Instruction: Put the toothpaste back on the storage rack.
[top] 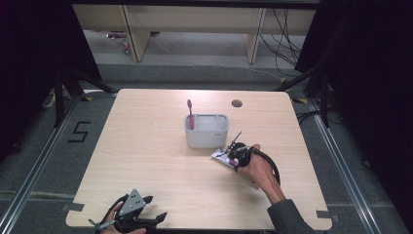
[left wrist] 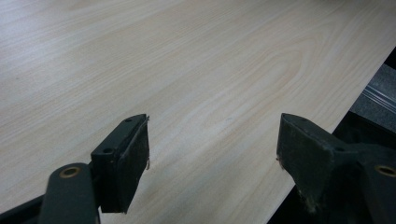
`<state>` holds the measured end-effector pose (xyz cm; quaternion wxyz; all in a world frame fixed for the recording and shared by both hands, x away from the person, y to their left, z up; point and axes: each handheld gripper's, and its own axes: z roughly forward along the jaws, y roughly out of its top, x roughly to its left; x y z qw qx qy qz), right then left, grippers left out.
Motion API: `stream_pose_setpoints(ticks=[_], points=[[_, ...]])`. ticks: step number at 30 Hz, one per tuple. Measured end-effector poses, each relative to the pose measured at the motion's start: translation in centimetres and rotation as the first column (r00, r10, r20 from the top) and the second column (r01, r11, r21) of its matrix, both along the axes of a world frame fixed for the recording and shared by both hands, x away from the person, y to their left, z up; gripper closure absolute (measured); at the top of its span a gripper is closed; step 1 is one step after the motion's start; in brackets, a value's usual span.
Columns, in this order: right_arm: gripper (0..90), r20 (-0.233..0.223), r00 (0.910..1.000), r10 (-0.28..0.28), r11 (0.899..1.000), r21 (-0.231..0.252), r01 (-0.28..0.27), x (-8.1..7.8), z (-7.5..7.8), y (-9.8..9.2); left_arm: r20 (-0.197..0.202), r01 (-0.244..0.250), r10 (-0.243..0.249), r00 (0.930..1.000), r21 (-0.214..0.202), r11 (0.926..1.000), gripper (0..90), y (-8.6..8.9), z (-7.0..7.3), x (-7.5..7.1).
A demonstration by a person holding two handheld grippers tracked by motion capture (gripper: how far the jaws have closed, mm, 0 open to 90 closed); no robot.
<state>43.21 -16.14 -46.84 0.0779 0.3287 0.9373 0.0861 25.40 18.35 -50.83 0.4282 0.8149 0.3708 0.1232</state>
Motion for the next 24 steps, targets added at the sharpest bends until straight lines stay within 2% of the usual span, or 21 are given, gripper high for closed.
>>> stream_pose_setpoints(ticks=[2, 3, 4, 7, 9, 11, 12, 13, 16, 18, 19, 20, 22, 23, 24], points=[[74.3, -0.013, 0.9999, -0.004, 1.0, -0.002, 0.004, 0.2, 0.0, 0.0, -0.001, 0.004, -0.004, 1.0, 0.001, 1.0, 24.9, -0.1, 0.1, -0.1], [74.4, -0.017, 0.9999, 0.003, 1.0, -0.007, -0.003, 0.3, -0.1, 0.0, -0.002, -0.004, 0.004, 1.0, -0.014, 0.9999, 24.9, -0.2, 0.0, -0.1], [74.5, -0.019, 0.9998, 0.002, 1.0, -0.007, -0.002, 0.3, -0.1, 0.1, -0.003, 0.008, -0.008, 1.0, 0.006, 0.9999, 24.9, 0.0, 0.1, 0.0], [74.5, -0.037, 0.9993, 0.007, 1.0, -0.025, -0.008, 0.6, -0.1, 0.2, -0.001, -0.005, 0.005, 1.0, -0.008, 1.0, 24.9, -0.1, 0.0, -0.1], [74.5, -0.043, 0.9991, 0.0, 1.0, -0.024, -0.001, 0.7, -0.2, 0.2, 0.002, 0.001, -0.001, 1.0, 0.001, 1.0, 24.9, 0.0, 0.1, 0.0], [74.7, -0.052, 0.9985, 0.016, 1.0, -0.025, -0.017, 0.9, -0.2, 0.1, -0.004, 0.002, -0.002, 1.0, 0.003, 1.0, 24.9, 0.0, 0.0, 0.0], [74.8, -0.061, 0.9982, 0.0, 1.0, -0.029, -0.002, 0.9, -0.2, 0.1, -0.005, 0.011, -0.011, 0.9999, 0.004, 0.9999, 24.9, 0.0, 0.0, -0.1], [74.8, -0.063, 0.998, 0.012, 1.0, -0.025, -0.014, 1.0, -0.3, 0.1, -0.001, 0.011, -0.011, 0.9999, -0.002, 0.9999, 24.9, -0.1, 0.0, -0.1], [74.8, -0.086, 0.9963, 0.004, 0.999, -0.042, -0.007, 1.3, -0.3, 0.3, -0.006, -0.003, 0.003, 1.0, -0.014, 0.9999, 25.1, -0.1, 0.0, 0.0], [74.8, -0.103, 0.9947, -0.001, 0.998, -0.061, -0.006, 1.4, -0.2, 0.6, -0.001, -0.001, 0.001, 1.0, -0.01, 1.0, 25.1, -0.1, 0.0, -0.1], [74.8, -0.106, 0.9943, 0.005, 0.998, -0.062, -0.012, 1.5, -0.2, 0.6, 0.0, 0.008, -0.008, 1.0, 0.007, 0.9999, 25.2, 0.1, 0.0, 0.0], [74.9, -0.11, 0.9936, 0.024, 0.998, -0.063, -0.031, 1.6, -0.3, 0.5, -0.003, -0.003, 0.003, 1.0, -0.007, 1.0, 25.1, 0.0, 0.0, 0.0], [74.8, -0.117, 0.9931, 0.002, 0.998, -0.063, -0.01, 1.6, -0.3, 0.6, -0.006, 0.002, -0.002, 1.0, -0.005, 1.0, 25.3, 0.0, 0.0, 0.0], [74.8, -0.12, 0.9926, 0.014, 0.998, -0.064, -0.022, 1.7, -0.3, 0.5, 0.003, -0.001, 0.001, 1.0, -0.016, 0.9999, 25.5, -0.1, 0.0, -0.1], [74.9, -0.125, 0.9922, 0.003, 0.998, -0.065, -0.012, 1.7, -0.3, 0.6, 0.004, -0.002, 0.002, 1.0, -0.017, 0.9999, 25.5, -0.1, 0.0, -0.1]])
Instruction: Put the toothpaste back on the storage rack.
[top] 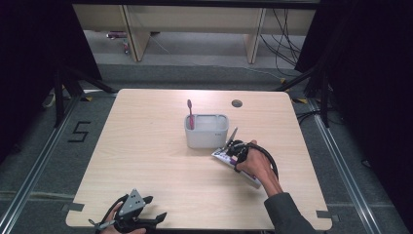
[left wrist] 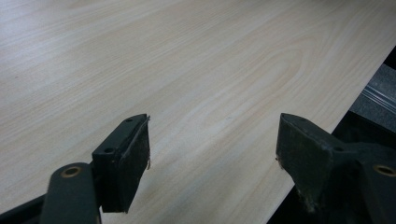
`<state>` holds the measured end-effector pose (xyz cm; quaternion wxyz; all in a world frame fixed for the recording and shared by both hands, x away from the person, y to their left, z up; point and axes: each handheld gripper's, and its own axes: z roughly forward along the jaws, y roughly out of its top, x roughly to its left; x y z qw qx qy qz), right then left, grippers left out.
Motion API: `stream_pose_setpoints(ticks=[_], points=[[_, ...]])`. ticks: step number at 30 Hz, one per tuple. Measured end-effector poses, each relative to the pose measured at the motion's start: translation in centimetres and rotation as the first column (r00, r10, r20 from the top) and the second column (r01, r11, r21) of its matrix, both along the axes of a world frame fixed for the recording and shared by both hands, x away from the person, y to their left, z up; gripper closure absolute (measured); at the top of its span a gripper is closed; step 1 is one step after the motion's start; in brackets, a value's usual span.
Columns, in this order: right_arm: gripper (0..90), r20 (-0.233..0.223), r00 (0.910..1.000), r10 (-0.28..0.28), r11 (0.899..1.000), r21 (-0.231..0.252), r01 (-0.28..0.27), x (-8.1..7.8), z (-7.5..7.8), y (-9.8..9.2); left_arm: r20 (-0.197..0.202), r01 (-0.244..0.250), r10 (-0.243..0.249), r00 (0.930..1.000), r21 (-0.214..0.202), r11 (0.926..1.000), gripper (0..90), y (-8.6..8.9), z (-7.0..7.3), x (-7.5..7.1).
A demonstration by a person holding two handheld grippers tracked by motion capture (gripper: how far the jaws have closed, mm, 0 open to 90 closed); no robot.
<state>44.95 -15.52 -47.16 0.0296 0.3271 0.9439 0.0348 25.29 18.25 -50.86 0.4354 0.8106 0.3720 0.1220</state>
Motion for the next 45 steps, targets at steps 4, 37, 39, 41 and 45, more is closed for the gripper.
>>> stream_pose_setpoints(ticks=[4, 37, 39, 41, 45], points=[[75.1, -0.011, 0.9999, 0.01, 1.0, 0.002, -0.01, 0.3, -0.1, 0.0, -0.002, 0.002, -0.002, 1.0, 0.001, 1.0, 25.4, 0.0, 0.0, 0.0], [76.3, 0.162, 0.9843, 0.07, 0.95, 0.29, -0.115, -2.4, 4.5, -1.3, -0.005, -0.005, 0.005, 1.0, 0.008, 1.0, 25.4, 0.1, 0.0, 0.2], [76.3, 0.183, 0.9817, 0.051, 0.937, 0.331, -0.111, -2.5, 5.0, -1.4, -0.009, -0.004, 0.004, 1.0, 0.004, 1.0, 25.5, 0.1, 0.0, 0.2], [76.3, 0.196, 0.9802, 0.029, 0.927, 0.36, -0.1, -2.6, 5.5, -1.5, -0.008, 0.006, -0.006, 1.0, 0.019, 0.9998, 25.4, 0.2, 0.0, 0.2], [76.3, 0.218, 0.9759, 0.015, 0.913, 0.396, -0.102, -2.6, 6.0, -1.6, -0.007, 0.007, -0.007, 0.9999, 0.02, 0.9998, 25.4, 0.3, 0.1, 0.3]])
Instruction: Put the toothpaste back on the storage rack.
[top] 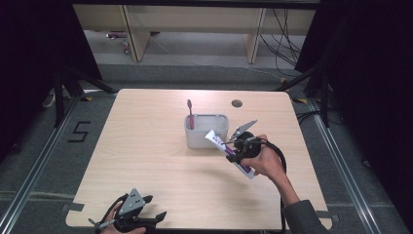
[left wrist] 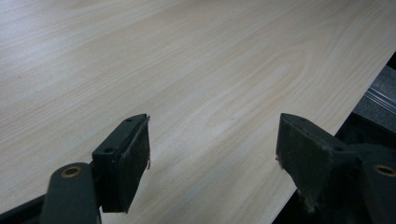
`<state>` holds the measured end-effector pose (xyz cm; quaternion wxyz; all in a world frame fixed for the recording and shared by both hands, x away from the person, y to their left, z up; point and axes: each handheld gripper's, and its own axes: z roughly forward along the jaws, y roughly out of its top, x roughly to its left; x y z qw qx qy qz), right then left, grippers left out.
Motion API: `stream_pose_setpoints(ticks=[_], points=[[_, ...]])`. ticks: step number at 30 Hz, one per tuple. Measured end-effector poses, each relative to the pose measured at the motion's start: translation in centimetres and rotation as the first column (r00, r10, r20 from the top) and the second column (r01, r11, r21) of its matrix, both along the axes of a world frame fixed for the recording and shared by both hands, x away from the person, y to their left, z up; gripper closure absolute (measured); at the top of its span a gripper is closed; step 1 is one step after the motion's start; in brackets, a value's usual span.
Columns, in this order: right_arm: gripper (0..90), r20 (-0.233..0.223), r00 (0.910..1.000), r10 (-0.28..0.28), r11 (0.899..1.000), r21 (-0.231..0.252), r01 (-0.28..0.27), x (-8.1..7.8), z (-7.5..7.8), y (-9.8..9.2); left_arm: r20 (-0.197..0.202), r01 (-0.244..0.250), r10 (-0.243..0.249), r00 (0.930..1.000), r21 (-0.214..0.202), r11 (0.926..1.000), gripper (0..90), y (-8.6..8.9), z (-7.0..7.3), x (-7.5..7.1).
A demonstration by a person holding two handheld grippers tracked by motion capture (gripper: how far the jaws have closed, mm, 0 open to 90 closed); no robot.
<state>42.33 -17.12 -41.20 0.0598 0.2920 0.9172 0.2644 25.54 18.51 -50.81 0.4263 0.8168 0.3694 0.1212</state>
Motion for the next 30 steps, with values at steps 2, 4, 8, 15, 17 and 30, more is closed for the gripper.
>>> stream_pose_setpoints(ticks=[2, 4, 8, 15, 17, 30], points=[[76.3, 0.015, 0.9999, -0.005, 1.0, 0.015, 0.005, 0.0, 0.2, 0.1, 0.004, -0.009, 0.009, 1.0, -0.02, 0.9998, 25.4, -0.1, -0.1, 0.0], [76.3, 0.014, 0.9999, -0.007, 0.999, 0.037, 0.006, 0.0, 0.4, 0.0, 0.003, -0.008, 0.008, 1.0, -0.013, 0.9999, 25.4, -0.1, -0.1, 0.0], [76.3, 0.048, 0.9981, -0.038, 0.994, 0.101, 0.033, 0.0, 0.8, 0.0, 0.001, -0.011, 0.011, 0.9999, -0.018, 0.9998, 25.4, -0.1, -0.1, 0.0], [76.2, 0.089, 0.993, -0.078, 0.98, 0.187, 0.06, 0.2, 1.9, 0.0, 0.001, -0.014, 0.014, 0.9999, -0.027, 0.9995, 25.4, -0.1, -0.2, 0.0], [76.2, 0.12, 0.9901, -0.072, 0.975, 0.216, 0.045, 0.5, 2.0, 0.1, -0.002, -0.003, 0.003, 1.0, -0.006, 1.0, 25.4, 0.0, -0.1, 0.0], [76.2, 0.152, 0.9805, -0.125, 0.949, 0.307, 0.073, 2.1, 3.4, 1.3, 0.002, -0.017, 0.017, 0.9998, -0.02, 0.9996, 24.7, 0.1, -0.1, -0.2]])
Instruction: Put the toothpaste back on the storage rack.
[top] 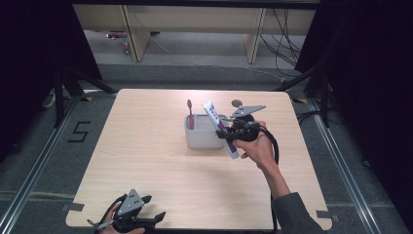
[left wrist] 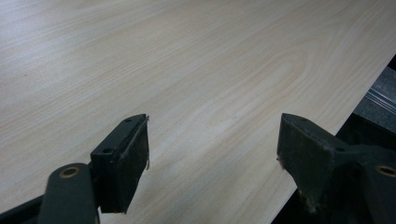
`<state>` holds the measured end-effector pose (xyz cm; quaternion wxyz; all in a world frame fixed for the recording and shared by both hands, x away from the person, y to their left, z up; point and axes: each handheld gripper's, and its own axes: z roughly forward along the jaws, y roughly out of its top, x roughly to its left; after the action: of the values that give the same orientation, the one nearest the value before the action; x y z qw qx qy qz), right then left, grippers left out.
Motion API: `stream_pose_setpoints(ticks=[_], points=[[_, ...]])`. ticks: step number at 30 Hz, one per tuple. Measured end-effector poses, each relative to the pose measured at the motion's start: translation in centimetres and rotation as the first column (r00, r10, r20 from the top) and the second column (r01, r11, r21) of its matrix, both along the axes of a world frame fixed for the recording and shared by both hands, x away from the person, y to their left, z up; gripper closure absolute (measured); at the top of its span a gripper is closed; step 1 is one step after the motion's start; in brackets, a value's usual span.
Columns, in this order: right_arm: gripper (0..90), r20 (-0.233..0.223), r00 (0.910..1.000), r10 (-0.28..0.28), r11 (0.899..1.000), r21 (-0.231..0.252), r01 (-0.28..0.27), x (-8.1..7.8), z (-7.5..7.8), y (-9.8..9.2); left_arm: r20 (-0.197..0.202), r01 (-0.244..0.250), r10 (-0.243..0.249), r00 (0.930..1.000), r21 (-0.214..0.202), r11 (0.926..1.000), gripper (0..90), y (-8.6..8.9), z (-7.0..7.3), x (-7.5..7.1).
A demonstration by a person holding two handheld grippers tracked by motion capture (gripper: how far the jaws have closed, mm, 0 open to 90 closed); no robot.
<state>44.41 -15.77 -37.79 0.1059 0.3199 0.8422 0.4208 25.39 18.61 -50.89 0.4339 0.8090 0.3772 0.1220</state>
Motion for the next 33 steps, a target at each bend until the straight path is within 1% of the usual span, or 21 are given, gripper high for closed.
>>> stream_pose_setpoints(ticks=[2, 3, 4, 5, 6, 7, 9, 10, 11, 14, 15, 16, 19, 20, 21, 22, 24, 28, 29, 30, 33], points=[[76.2, 0.015, 0.9998, 0.008, 1.0, -0.003, -0.008, 0.4, 0.2, 0.3, 0.004, -0.002, 0.002, 1.0, -0.005, 1.0, 24.7, 0.0, 0.0, 0.0], [76.2, -0.003, 0.9999, -0.013, 1.0, 0.012, 0.013, 0.3, 0.3, 0.5, 0.003, -0.005, 0.005, 1.0, -0.002, 1.0, 24.7, 0.0, 0.0, -0.1], [76.2, 0.03, 0.9996, 0.001, 1.0, 0.01, -0.001, 0.6, 0.3, 0.5, 0.004, -0.009, 0.009, 1.0, -0.006, 0.9999, 24.7, 0.0, 0.0, -0.1], [76.2, 0.011, 0.9998, -0.017, 1.0, 0.023, 0.016, 0.6, 0.4, 0.6, 0.002, -0.005, 0.005, 1.0, -0.003, 1.0, 24.7, 0.0, 0.0, -0.1], [76.2, 0.034, 0.9994, -0.003, 0.999, 0.037, 0.002, 1.0, 0.4, 0.7, 0.003, -0.005, 0.005, 1.0, -0.003, 1.0, 24.7, 0.0, 0.0, -0.1], [76.2, 0.012, 0.9997, -0.023, 0.999, 0.041, 0.023, 0.9, 0.6, 0.8, 0.003, -0.003, 0.003, 1.0, -0.002, 1.0, 24.7, 0.0, 0.0, -0.1], [76.2, 0.035, 0.9992, -0.02, 0.998, 0.054, 0.018, 1.2, 0.8, 0.9, 0.003, -0.001, 0.001, 1.0, -0.007, 1.0, 24.7, 0.0, 0.1, -0.1], [76.2, 0.02, 0.999, -0.04, 0.997, 0.064, 0.039, 1.1, 0.9, 1.1, 0.003, 0.0, 0.0, 1.0, -0.008, 1.0, 24.7, 0.0, 0.1, -0.1], [76.2, 0.045, 0.9987, -0.023, 0.998, 0.062, 0.02, 1.4, 1.0, 1.0, 0.003, 0.002, -0.002, 1.0, -0.007, 1.0, 24.7, 0.0, 0.1, -0.1], [76.2, 0.043, 0.9989, -0.017, 0.997, 0.081, 0.014, 1.7, 1.3, 1.2, 0.003, 0.013, -0.013, 0.9999, 0.008, 0.9999, 24.7, 0.1, 0.2, -0.1], [76.2, 0.037, 0.9987, -0.034, 0.996, 0.084, 0.031, 1.8, 1.4, 1.3, 0.006, 0.018, -0.018, 0.9998, 0.01, 0.9998, 24.8, 0.1, 0.2, -0.1], [76.2, 0.055, 0.9976, -0.043, 0.996, 0.078, 0.039, 2.0, 1.5, 1.3, 0.006, 0.008, -0.008, 0.9999, -0.008, 0.9999, 24.7, -0.1, 0.1, -0.1], [76.2, 0.045, 0.9971, -0.061, 0.993, 0.099, 0.056, 2.5, 1.7, 1.5, 0.005, 0.011, -0.011, 0.9999, -0.007, 0.9999, 24.7, -0.2, 0.1, -0.1], [76.2, 0.061, 0.9964, -0.058, 0.994, 0.098, 0.052, 2.8, 1.8, 1.4, 0.005, 0.01, -0.01, 0.9999, -0.009, 0.9999, 24.7, -0.2, 0.1, -0.1], [76.2, 0.037, 0.9969, -0.069, 0.991, 0.121, 0.065, 2.8, 1.8, 1.6, 0.008, 0.007, -0.007, 0.9999, -0.016, 0.9998, 24.7, -0.2, 0.1, -0.1], [76.2, 0.059, 0.9966, -0.058, 0.992, 0.116, 0.051, 3.1, 1.8, 1.5, 0.005, 0.005, -0.005, 1.0, -0.013, 0.9999, 24.7, -0.2, 0.1, -0.1], [76.2, 0.054, 0.9949, -0.085, 0.989, 0.128, 0.078, 3.3, 2.0, 1.7, -0.001, 0.008, -0.008, 1.0, -0.004, 1.0, 24.7, -0.1, 0.2, -0.1], [76.1, 0.086, 0.9932, -0.078, 0.989, 0.135, 0.066, 4.2, 2.2, 1.9, 0.004, 0.011, -0.011, 0.9999, -0.017, 0.9998, 24.7, -0.2, 0.1, -0.1], [76.2, 0.078, 0.9932, -0.087, 0.987, 0.143, 0.075, 4.2, 2.3, 2.1, 0.002, 0.023, -0.023, 0.9997, 0.001, 0.9997, 24.8, -0.1, 0.2, -0.1], [76.2, 0.066, 0.9943, -0.084, 0.985, 0.155, 0.073, 4.4, 2.3, 2.3, -0.001, 0.023, -0.023, 0.9997, 0.001, 0.9997, 24.7, -0.1, 0.2, -0.1], [76.2, 0.09, 0.9921, -0.087, 0.987, 0.141, 0.074, 4.9, 2.3, 2.6, -0.004, 0.011, -0.011, 0.9999, -0.016, 0.9998, 24.7, -0.3, 0.2, -0.2]])
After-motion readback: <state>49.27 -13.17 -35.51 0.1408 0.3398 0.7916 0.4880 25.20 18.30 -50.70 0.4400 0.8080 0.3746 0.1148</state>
